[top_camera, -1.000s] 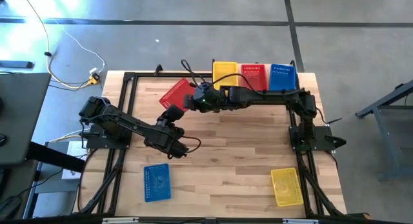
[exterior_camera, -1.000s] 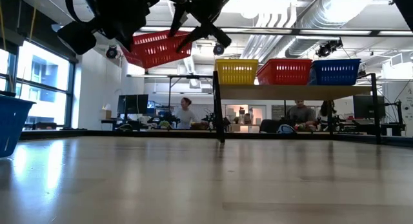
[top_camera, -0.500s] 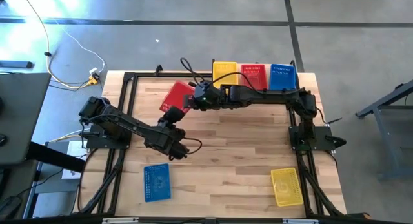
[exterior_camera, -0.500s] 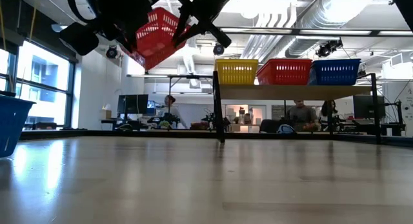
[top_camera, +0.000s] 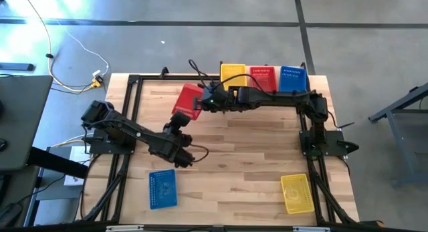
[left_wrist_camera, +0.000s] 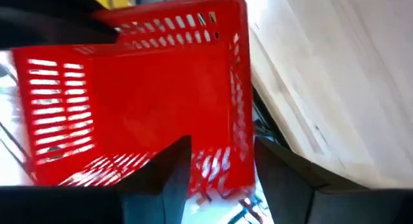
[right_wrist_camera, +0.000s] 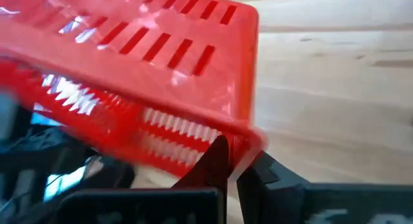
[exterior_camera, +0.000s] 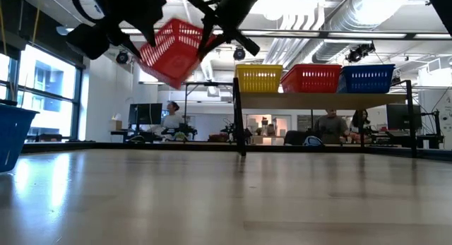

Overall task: Stack baskets on shelf by color
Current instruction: Stack the red basket on the stacked red baskets on the shelf

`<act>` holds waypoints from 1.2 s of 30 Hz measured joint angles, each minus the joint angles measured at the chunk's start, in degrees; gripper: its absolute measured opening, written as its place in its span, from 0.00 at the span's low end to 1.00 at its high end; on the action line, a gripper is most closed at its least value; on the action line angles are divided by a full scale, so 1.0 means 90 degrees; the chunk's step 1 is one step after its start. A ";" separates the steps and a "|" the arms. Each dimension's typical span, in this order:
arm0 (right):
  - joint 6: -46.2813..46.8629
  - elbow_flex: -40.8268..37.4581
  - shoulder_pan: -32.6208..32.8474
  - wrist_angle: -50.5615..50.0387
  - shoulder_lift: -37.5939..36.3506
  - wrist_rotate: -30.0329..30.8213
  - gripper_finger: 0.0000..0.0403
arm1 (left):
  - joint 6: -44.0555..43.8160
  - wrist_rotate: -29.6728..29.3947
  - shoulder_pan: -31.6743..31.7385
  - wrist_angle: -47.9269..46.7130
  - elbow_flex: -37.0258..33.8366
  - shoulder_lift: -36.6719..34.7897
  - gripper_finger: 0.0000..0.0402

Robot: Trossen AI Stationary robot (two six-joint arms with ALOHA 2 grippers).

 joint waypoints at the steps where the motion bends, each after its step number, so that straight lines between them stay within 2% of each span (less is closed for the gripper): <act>1: 0.0002 0.0000 -0.0008 -0.0057 0.0000 0.0036 0.00 | -0.0098 -0.0015 -0.0078 0.0000 0.0002 0.0000 0.41; 7: -0.0040 -0.0002 -0.0021 -0.0196 0.0000 0.0149 0.00 | -0.0795 0.0620 -0.0569 0.0000 0.0005 -0.0002 0.42; 19: -0.0593 0.0110 -0.0050 -0.0581 -0.0083 -0.0191 0.00 | -0.2251 0.1146 -0.1358 -0.0307 0.0005 -0.0007 0.42; 25: -0.1349 0.0883 -0.0050 -0.1501 -0.0083 -0.0308 0.00 | -0.2811 0.1750 -0.1474 -0.0310 0.0007 -0.0146 0.41; 36: -0.2330 0.2835 -0.0350 -0.3870 -0.0097 -0.0165 0.00 | -0.2871 0.1655 -0.1183 -0.0313 0.0090 -0.0366 0.40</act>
